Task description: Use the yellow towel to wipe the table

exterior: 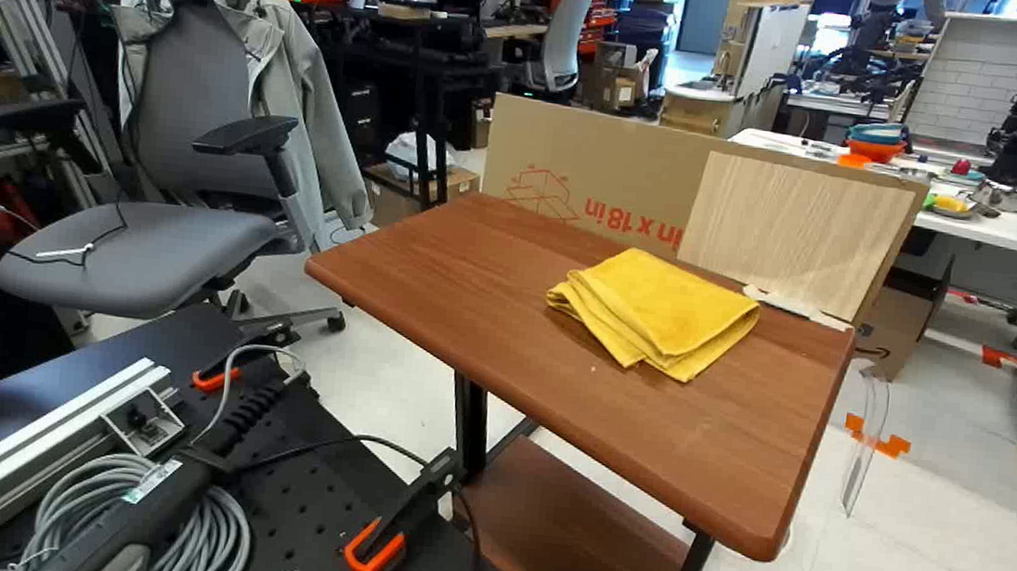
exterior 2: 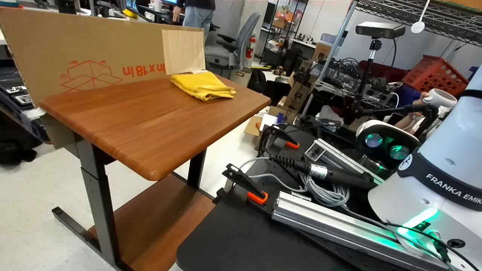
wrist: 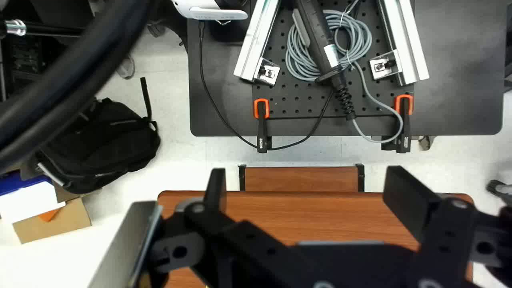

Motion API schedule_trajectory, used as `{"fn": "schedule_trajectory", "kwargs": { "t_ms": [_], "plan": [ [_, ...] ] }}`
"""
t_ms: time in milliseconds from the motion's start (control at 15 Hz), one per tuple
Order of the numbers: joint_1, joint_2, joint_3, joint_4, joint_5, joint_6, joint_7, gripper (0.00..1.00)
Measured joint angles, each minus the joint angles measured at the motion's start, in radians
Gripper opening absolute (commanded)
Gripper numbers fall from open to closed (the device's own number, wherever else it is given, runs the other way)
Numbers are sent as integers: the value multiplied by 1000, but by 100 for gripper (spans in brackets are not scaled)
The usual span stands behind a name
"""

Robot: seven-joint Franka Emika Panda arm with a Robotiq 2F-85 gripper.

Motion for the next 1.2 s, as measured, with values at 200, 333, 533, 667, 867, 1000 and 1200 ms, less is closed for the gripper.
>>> {"fn": "schedule_trajectory", "kwargs": {
  "t_ms": [200,333,533,667,867,1000,1200],
  "plan": [
    [1,0,0,0,0,1,2,100],
    [0,13,-8,7,8,8,20,100],
    [-17,109,-64,65,54,88,72,100],
    [-47,210,-120,116,95,167,80,100],
    [-96,375,-193,192,188,292,83,100],
    [-120,472,-213,239,220,327,90,100],
    [-118,475,-205,238,220,326,89,100]
  ]
}}
